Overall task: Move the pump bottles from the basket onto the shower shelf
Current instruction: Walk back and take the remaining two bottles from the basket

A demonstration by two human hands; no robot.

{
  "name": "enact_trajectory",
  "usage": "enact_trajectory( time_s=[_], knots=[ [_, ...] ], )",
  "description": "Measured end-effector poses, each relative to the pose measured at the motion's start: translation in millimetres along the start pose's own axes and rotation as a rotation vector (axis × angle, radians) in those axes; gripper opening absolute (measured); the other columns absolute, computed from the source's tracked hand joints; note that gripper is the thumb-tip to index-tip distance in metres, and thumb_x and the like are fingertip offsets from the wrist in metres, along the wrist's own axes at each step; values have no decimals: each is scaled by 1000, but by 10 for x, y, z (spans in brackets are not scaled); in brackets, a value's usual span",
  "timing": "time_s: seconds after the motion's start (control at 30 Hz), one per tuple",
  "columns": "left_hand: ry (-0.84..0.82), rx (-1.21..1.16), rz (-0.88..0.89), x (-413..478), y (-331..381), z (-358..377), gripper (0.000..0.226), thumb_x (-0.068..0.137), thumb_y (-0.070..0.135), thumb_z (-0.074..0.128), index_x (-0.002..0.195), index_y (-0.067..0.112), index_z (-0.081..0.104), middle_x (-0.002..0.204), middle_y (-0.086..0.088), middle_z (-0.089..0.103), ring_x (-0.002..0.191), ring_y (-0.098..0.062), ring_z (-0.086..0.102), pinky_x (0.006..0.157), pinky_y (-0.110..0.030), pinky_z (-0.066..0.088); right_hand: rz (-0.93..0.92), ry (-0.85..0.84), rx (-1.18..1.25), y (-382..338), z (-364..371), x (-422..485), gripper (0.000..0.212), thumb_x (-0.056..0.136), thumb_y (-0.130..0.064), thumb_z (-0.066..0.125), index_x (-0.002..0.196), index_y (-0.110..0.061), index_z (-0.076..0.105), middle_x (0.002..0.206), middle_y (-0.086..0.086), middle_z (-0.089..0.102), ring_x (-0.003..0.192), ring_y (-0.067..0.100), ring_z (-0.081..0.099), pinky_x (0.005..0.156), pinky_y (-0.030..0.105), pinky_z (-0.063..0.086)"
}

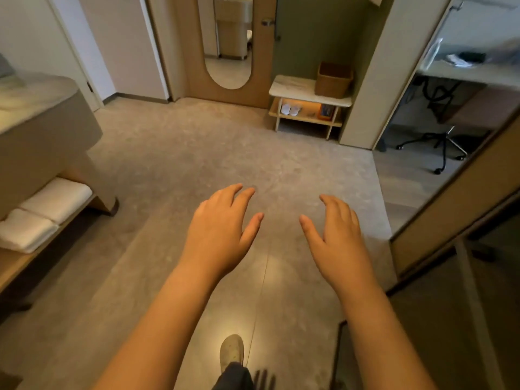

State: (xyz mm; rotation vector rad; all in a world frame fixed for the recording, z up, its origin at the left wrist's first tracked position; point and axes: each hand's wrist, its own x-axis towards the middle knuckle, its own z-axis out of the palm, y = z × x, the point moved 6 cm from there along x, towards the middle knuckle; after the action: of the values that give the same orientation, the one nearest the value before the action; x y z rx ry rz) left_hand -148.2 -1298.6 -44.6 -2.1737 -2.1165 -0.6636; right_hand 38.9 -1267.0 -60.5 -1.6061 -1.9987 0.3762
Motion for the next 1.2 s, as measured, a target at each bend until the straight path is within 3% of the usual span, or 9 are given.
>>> enact_trajectory(
  time_s=[0.3,0.47,0.67,0.83,0.93,1.03,1.2],
  knots=[
    [118,-106,45,1784,-629,312,48,92,43,50,128,12,54,133,-10,53,122,-26,49,93,-40,42,-80,46,2,-165,372,1750,61,88,-58,41,141,-28,30,148,-5,32,137,9,23,109,28,24],
    [13,-129,108,2585,-540,728,48,90,42,50,129,14,53,134,-10,52,122,-27,49,94,-40,41,14,53,61,182,485,2316,68,84,-65,36,141,-27,31,146,-4,34,136,10,27,109,25,25],
    [-74,-153,141,3564,-411,1291,48,90,42,52,132,19,50,140,-6,46,125,-24,46,97,-40,40,113,30,71,756,591,3219,72,80,-70,34,141,-32,27,150,-6,30,138,10,25,109,33,31],
    [-76,-134,149,4472,-34,1773,50,92,43,47,137,22,45,147,-4,40,132,-24,38,103,-42,36,191,-54,35,1511,518,4098,65,89,-54,46,145,-30,22,156,-4,20,142,16,21,111,36,27],
    [-101,-130,143,5098,245,2010,51,93,47,44,139,26,41,149,1,36,134,-20,36,104,-38,34,249,-177,24,1939,373,4659,71,89,-56,44,148,-29,17,159,-6,11,145,18,15,115,41,24],
    [-121,-109,126,5606,440,2239,52,92,49,45,139,28,39,150,2,34,134,-18,35,104,-37,34,202,-128,38,2191,197,5191,67,91,-51,45,148,-27,18,158,-4,13,145,16,15,116,41,23],
    [-84,-81,131,6147,626,2443,45,90,34,55,133,20,50,140,-5,48,124,-24,47,96,-39,42,161,-66,72,2459,149,5824,61,94,-40,49,147,-25,22,157,-3,19,144,16,17,115,35,20]
  ],
)
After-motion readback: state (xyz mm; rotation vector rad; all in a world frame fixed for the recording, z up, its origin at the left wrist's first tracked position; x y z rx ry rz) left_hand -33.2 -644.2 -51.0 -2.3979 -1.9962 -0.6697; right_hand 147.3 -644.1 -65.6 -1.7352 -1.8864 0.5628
